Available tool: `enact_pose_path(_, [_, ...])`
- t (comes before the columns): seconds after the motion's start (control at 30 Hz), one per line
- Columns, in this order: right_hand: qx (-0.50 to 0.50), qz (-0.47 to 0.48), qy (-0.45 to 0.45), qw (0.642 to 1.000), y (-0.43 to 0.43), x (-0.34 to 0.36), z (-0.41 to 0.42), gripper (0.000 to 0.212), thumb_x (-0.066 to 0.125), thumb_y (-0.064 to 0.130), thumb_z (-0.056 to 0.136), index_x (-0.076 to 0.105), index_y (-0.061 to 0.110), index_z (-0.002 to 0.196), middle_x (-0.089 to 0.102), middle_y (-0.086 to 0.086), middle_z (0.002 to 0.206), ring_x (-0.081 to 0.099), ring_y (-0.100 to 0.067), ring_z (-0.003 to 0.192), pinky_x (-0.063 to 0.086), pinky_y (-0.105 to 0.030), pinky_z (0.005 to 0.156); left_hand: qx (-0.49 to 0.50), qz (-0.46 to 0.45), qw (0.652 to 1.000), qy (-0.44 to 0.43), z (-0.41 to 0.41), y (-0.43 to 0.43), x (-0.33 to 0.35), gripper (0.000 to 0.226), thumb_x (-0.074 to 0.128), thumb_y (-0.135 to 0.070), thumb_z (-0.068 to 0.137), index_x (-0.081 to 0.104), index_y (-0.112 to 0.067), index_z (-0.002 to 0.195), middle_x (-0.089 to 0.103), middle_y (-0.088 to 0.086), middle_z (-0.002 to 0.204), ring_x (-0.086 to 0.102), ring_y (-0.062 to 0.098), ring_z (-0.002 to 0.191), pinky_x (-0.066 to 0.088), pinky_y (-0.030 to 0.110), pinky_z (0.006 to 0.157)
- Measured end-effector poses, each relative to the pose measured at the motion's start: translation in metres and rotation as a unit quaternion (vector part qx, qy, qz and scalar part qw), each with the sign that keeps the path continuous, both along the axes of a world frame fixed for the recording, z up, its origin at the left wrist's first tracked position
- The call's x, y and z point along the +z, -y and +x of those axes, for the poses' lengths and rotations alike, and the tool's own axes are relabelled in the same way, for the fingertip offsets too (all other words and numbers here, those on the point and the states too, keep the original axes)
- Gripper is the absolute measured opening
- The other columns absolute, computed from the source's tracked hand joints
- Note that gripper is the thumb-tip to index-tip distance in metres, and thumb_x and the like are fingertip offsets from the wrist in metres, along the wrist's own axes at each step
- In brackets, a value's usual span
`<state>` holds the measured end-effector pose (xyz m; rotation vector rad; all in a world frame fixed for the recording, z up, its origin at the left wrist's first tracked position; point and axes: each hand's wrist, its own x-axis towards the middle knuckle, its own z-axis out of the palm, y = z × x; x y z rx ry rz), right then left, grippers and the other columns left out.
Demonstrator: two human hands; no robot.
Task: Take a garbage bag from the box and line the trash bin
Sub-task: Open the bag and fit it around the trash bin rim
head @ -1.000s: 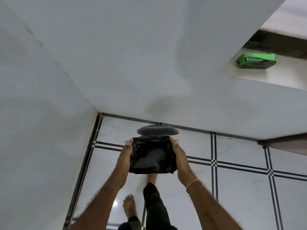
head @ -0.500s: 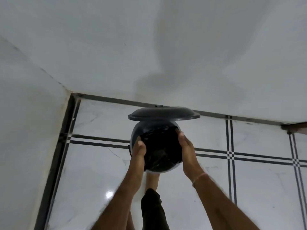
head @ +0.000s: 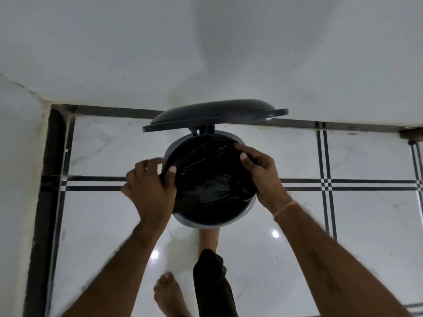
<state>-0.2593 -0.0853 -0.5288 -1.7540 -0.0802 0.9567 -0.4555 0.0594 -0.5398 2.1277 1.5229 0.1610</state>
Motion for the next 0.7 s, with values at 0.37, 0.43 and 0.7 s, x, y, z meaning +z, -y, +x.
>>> enact_pose_path(0.37, [0.06,-0.026,0.06,0.996,0.001,-0.011,0.006,0.027,0.066,0.014,0.102,0.075,0.014,0.127,0.078,-0.005,0.118,0.073,-0.021,0.113,0.056,-0.042,0.105,-0.13,-0.229,0.959,0.104,0.063,-0.021,-0.033,0.034,0.062,-0.042,0.101,0.073,-0.01,0.096,0.074,0.007,0.089,0.07,0.026,0.09,0.048,0.032,0.078])
enact_pose_path(0.43, [0.103,-0.093,0.146,0.979,-0.003,-0.021,0.009,0.026,0.067,0.017,0.1,0.078,0.02,0.124,0.076,0.0,0.119,0.07,-0.018,0.113,0.054,-0.041,0.107,-0.078,-0.227,0.962,0.128,0.057,-0.024,-0.031,0.035,0.065,-0.043,0.099,0.076,-0.01,0.097,0.076,0.007,0.093,0.07,0.024,0.091,0.053,0.036,0.085])
enact_pose_path(0.7, [0.081,-0.137,0.22,0.962,-0.011,-0.034,0.021,0.021,0.074,0.017,0.094,0.079,0.018,0.114,0.077,0.003,0.107,0.07,-0.012,0.1,0.055,-0.029,0.101,0.131,-0.218,0.944,0.213,0.049,-0.037,-0.041,0.036,0.068,-0.048,0.095,0.072,-0.019,0.073,0.073,0.002,0.075,0.069,0.021,0.076,0.059,0.042,0.086])
